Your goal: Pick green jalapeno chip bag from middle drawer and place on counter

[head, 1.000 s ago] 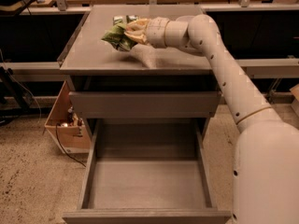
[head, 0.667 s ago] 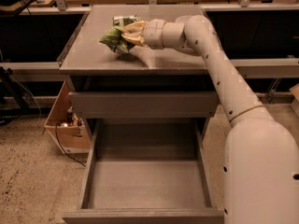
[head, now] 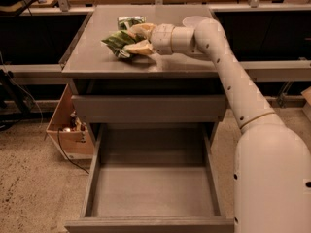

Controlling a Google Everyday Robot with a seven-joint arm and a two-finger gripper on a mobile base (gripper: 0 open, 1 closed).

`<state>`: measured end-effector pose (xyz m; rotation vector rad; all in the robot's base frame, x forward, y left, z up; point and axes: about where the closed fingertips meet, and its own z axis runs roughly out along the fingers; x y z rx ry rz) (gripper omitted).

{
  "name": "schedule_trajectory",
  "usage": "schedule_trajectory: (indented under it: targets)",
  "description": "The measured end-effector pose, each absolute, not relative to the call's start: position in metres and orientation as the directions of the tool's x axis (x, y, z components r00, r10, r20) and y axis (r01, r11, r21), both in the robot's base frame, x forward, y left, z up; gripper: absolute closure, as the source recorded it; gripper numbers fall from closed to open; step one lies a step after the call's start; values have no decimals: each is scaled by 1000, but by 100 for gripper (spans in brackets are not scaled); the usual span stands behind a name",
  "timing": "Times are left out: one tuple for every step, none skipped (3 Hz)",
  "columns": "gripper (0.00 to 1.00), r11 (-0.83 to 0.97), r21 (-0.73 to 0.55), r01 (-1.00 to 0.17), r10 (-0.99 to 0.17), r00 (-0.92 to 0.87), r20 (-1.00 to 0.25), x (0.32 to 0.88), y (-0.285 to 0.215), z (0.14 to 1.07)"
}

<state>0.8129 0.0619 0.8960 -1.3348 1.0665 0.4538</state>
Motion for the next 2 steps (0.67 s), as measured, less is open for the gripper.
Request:
schedule_trajectory:
  targets:
    - [0,222,-541,-811,-280,479,-832,804,62,898]
    - [0,194,-517,-833,-266,463,-846,779,50,911]
